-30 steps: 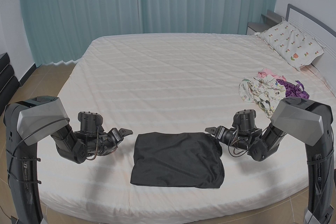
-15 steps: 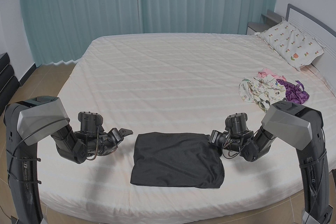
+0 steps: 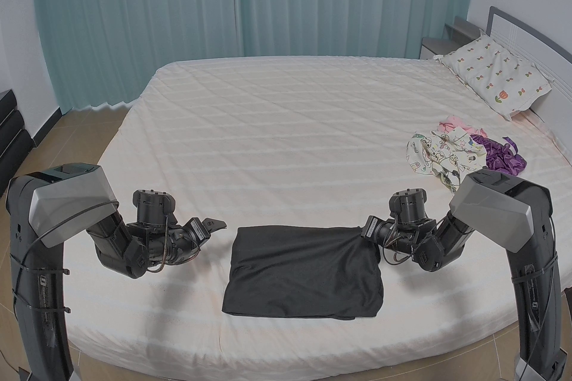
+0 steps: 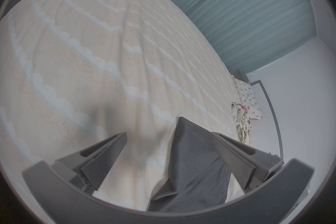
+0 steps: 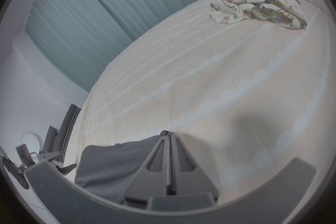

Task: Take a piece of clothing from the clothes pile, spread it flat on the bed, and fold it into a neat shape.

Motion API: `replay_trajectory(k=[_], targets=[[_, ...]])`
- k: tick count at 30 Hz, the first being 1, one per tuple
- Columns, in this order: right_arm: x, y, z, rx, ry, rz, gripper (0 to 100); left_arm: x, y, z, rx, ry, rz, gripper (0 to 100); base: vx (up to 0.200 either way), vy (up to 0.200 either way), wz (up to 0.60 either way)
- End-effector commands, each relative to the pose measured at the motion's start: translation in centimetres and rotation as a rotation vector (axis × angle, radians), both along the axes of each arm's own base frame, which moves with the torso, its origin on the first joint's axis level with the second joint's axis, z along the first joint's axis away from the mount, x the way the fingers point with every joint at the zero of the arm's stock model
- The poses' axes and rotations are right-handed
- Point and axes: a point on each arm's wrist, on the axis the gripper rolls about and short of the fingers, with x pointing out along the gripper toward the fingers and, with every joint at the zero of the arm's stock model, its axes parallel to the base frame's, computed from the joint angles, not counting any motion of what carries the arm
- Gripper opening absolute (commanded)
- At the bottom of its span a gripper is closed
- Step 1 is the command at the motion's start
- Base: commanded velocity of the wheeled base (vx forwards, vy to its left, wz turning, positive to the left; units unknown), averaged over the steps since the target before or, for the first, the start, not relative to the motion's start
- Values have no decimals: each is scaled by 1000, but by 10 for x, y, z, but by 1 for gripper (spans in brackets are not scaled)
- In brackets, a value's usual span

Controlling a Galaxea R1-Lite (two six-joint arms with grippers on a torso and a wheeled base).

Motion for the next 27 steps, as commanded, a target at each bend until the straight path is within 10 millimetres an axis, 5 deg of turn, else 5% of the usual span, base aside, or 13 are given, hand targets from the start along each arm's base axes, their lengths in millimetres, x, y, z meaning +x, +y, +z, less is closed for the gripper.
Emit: replay_trajectory(k=[1,11,12,20,24,26,27], targets=[[4,-2,2,2,-15,-16,0,0,0,-1,1,2,1,100,0,0,0],[5,-2,-3,-7,-3,-22,0,0,0,-1,0,2,-1,100,0,0,0],[5,-2,-4,-6,-2,-23,100,0,0,-1,0,2,-1,100,0,0,0],[0,-17,25,24,-31,-62,100,-3,0,0,6,0,-7,100,0,0,0],[-25,-37,61,51,-42,-103,100,-7,2,42,-9,-86,-5,100,0,0,0],[-30,-40,68,55,-50,-106,100,-8,2,45,-9,-90,-5,100,0,0,0],[-49,-49,90,68,-83,-111,100,-14,3,68,-11,-122,-4,100,0,0,0]])
